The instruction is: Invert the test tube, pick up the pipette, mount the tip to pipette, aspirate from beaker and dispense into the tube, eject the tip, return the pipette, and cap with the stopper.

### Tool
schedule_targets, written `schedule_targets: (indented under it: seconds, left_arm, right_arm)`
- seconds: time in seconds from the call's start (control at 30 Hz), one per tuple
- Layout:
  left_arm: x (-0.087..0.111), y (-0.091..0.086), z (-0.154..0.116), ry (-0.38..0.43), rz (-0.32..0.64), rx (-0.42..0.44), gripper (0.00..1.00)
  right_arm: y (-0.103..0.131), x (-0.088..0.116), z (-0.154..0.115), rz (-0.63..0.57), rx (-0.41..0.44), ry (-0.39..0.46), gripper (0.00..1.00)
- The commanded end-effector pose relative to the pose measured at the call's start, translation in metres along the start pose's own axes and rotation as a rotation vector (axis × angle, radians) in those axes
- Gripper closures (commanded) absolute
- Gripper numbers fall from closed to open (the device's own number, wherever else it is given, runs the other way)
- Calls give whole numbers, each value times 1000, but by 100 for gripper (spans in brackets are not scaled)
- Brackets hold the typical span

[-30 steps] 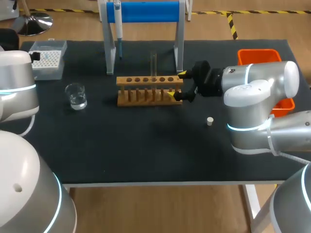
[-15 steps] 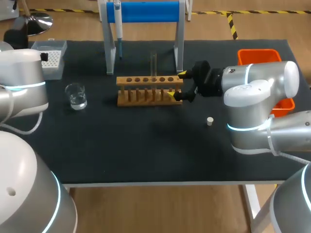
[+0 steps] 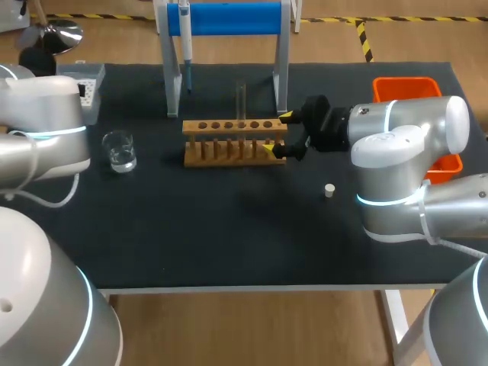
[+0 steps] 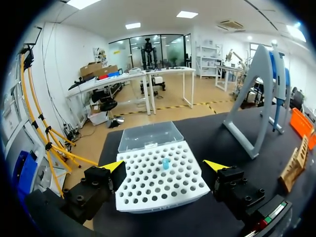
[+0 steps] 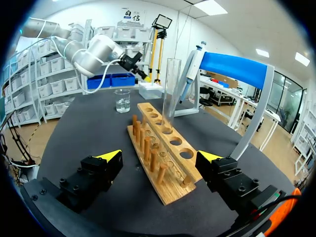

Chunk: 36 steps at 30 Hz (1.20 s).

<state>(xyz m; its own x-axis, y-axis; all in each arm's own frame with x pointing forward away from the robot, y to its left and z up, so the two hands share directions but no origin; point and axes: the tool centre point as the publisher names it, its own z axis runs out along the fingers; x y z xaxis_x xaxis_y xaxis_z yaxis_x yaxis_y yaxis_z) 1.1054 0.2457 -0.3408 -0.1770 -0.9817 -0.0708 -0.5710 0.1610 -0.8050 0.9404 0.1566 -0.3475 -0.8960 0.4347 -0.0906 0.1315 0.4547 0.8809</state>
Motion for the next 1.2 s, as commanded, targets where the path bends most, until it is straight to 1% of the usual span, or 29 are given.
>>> schedule_targets:
  seconds: [0.03, 0.23, 0.57, 0.93, 0.97, 1.03, 1.07, 1.1, 1.13, 1.17, 1.2]
  left_arm:
    - [2, 0, 9, -10, -2, 0, 0]
    - [3, 0, 14, -8, -4, -1, 0]
    - [1, 0, 24, -11, -34, 0, 0]
    - [5, 1, 32, 4, -45, -6, 0]
    - [6, 2, 33, 5, -44, -7, 4]
    - [6, 2, 34, 6, -43, -9, 6]
    - [6, 2, 34, 7, -43, -10, 18]
    - [6, 3, 34, 8, -42, -11, 21]
    - [6, 3, 34, 10, -43, -11, 30]
    - [6, 3, 35, 9, -40, -11, 45]
    - [6, 3, 35, 9, -39, -12, 51]
  right_arm:
    - [-1, 0, -1, 0, -3, 0, 0]
    - [-1, 0, -1, 0, -3, 0, 0]
    - [-1, 0, -1, 0, -3, 0, 0]
    - [-1, 0, -1, 0, -3, 0, 0]
    - [-1, 0, -1, 0, -3, 0, 0]
    - [-1, 0, -1, 0, -3, 0, 0]
    - [-1, 0, -1, 0, -3, 0, 0]
    - [-1, 0, -1, 0, -3, 0, 0]
    - [-1, 0, -1, 0, -3, 0, 0]
    - [-1, 0, -1, 0, -3, 0, 0]
    - [-1, 0, -1, 0, -3, 0, 0]
